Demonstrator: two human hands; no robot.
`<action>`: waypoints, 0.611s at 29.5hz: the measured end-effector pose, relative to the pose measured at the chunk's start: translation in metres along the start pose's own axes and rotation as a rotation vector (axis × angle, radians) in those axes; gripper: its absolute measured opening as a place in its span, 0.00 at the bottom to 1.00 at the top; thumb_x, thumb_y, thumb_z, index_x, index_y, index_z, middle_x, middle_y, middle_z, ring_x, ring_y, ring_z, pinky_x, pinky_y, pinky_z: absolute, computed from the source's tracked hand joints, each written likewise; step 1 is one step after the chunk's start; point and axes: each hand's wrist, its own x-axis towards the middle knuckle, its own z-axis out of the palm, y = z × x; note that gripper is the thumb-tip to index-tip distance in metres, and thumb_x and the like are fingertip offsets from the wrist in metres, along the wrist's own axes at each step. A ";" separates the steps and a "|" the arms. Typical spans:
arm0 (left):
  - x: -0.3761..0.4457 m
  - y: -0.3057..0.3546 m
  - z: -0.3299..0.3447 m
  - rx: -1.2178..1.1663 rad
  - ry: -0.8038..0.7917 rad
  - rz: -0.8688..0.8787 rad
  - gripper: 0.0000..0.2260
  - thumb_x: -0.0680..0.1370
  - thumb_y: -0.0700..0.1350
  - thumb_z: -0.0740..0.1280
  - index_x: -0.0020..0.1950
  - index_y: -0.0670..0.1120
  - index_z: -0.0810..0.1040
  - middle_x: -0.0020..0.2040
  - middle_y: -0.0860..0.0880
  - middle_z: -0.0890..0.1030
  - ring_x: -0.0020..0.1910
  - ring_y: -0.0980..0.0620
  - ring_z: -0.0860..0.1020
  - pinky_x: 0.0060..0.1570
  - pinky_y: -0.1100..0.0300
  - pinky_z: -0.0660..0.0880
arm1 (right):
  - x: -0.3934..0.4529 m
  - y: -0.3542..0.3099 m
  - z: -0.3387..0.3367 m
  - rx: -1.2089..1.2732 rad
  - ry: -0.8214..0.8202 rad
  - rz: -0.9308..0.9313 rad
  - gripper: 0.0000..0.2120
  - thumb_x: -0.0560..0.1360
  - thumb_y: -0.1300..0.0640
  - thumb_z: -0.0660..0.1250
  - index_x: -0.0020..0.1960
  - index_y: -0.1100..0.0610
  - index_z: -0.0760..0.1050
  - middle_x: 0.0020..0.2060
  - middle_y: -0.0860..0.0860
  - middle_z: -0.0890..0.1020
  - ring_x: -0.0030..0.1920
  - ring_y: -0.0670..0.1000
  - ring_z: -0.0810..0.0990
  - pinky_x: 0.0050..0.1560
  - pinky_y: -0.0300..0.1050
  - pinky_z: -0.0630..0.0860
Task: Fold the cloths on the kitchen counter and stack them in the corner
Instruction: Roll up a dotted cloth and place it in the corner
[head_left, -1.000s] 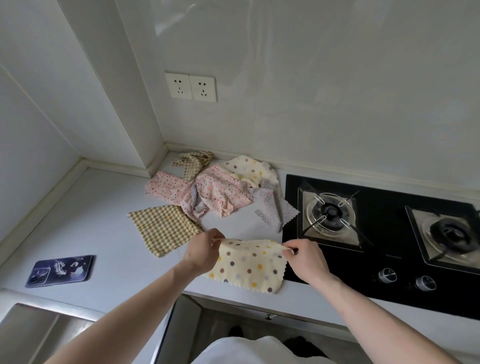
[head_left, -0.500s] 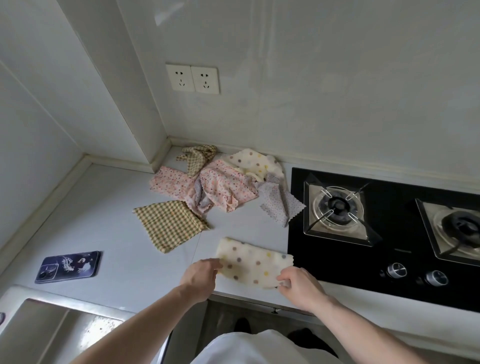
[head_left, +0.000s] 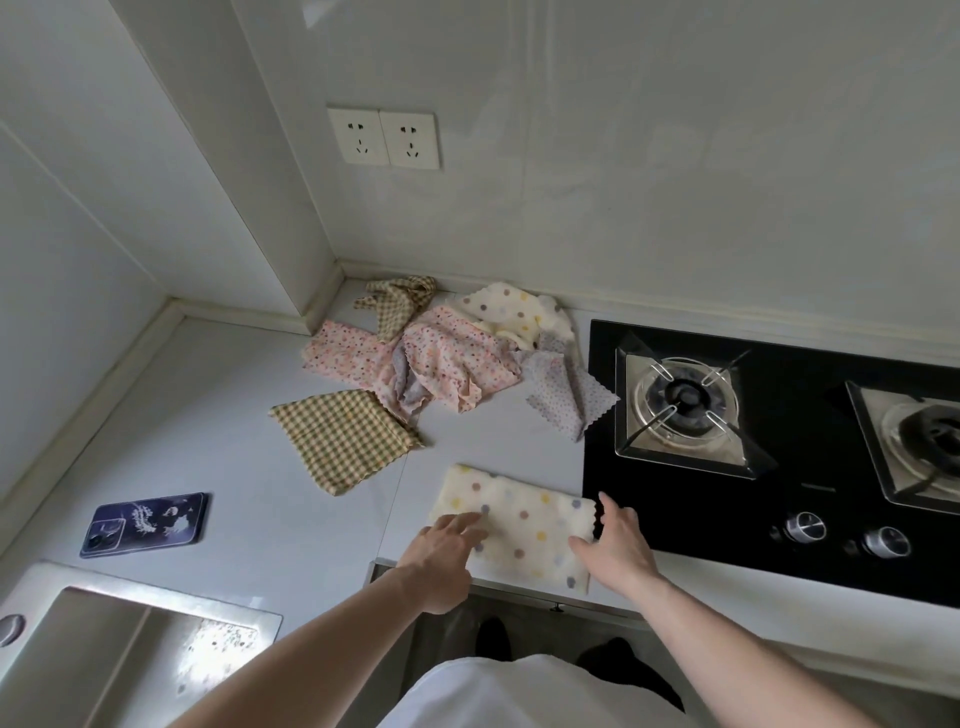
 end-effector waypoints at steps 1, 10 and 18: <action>0.000 0.000 0.002 0.012 -0.015 0.007 0.31 0.80 0.39 0.63 0.81 0.57 0.61 0.83 0.56 0.53 0.81 0.50 0.54 0.78 0.50 0.58 | 0.001 -0.003 -0.001 -0.031 -0.022 0.005 0.39 0.76 0.46 0.72 0.81 0.51 0.57 0.71 0.54 0.67 0.63 0.54 0.78 0.54 0.41 0.76; -0.008 0.005 0.004 -0.012 -0.055 0.029 0.26 0.79 0.41 0.62 0.77 0.55 0.69 0.81 0.56 0.62 0.76 0.51 0.61 0.75 0.51 0.64 | 0.000 -0.005 -0.005 0.099 0.006 -0.011 0.05 0.78 0.54 0.68 0.49 0.54 0.74 0.47 0.50 0.79 0.42 0.46 0.77 0.36 0.38 0.68; -0.003 0.023 0.008 -0.151 -0.116 0.053 0.25 0.80 0.44 0.63 0.77 0.55 0.70 0.80 0.56 0.64 0.78 0.51 0.61 0.77 0.52 0.61 | -0.003 0.007 -0.027 0.548 0.029 0.069 0.06 0.77 0.55 0.71 0.49 0.56 0.75 0.44 0.54 0.81 0.43 0.53 0.79 0.40 0.46 0.74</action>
